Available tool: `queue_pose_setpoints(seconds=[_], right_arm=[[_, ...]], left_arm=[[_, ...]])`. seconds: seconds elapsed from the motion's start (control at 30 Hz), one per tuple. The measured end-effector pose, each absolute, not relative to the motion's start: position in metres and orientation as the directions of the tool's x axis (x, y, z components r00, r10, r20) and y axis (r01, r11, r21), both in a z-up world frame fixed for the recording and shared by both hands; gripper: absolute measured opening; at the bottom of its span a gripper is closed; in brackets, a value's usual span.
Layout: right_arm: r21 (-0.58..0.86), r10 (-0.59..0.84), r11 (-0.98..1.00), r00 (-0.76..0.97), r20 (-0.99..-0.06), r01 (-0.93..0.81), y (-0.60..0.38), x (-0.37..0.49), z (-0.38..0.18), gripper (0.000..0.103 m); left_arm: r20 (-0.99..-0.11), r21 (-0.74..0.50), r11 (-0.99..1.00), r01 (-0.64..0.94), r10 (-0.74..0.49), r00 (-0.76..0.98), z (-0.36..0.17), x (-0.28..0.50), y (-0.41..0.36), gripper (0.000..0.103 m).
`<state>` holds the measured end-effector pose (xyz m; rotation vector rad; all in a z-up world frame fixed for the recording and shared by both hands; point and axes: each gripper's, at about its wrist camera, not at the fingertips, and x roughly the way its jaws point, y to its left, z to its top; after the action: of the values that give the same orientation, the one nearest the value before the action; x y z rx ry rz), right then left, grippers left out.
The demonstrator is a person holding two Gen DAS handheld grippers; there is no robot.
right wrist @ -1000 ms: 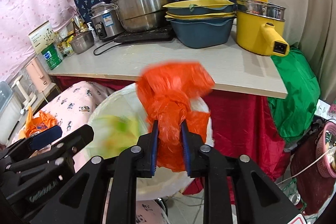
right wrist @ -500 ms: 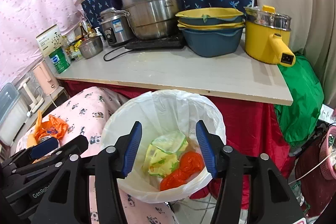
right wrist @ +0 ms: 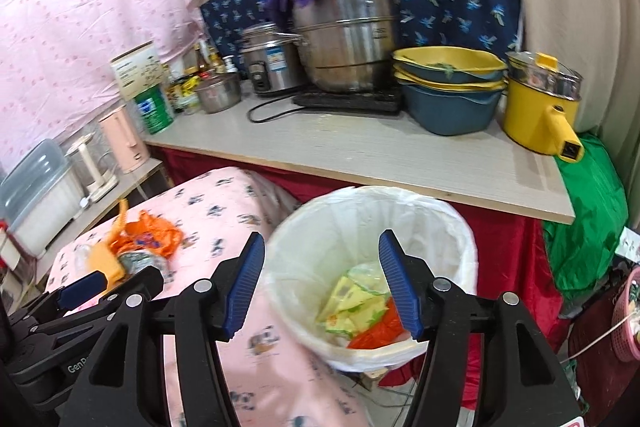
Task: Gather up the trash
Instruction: 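Move both tools back to the table and reach the crumpled tissue with the right gripper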
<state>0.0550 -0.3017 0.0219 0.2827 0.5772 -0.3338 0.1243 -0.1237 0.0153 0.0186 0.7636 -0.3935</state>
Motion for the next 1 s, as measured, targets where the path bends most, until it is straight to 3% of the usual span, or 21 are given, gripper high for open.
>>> queue_pose_setpoints(seconds=[0.57, 1.0], right_arm=[[0.159, -0.044, 0.971, 0.794, -0.606, 0.176, -0.181, 0.075, 0.017, 0.062], [0.150, 0.080, 0.988, 0.700, -0.710, 0.039, -0.106, 0.077, -0.038, 0.062]], left_arm=[[-0.739, -0.151, 0.986, 0.068, -0.158, 0.655, -0.010, 0.120, 0.030, 0.084], [-0.809, -0.148, 0.985, -0.087, -0.070, 0.584, -0.052, 0.105, 0.112, 0.084]])
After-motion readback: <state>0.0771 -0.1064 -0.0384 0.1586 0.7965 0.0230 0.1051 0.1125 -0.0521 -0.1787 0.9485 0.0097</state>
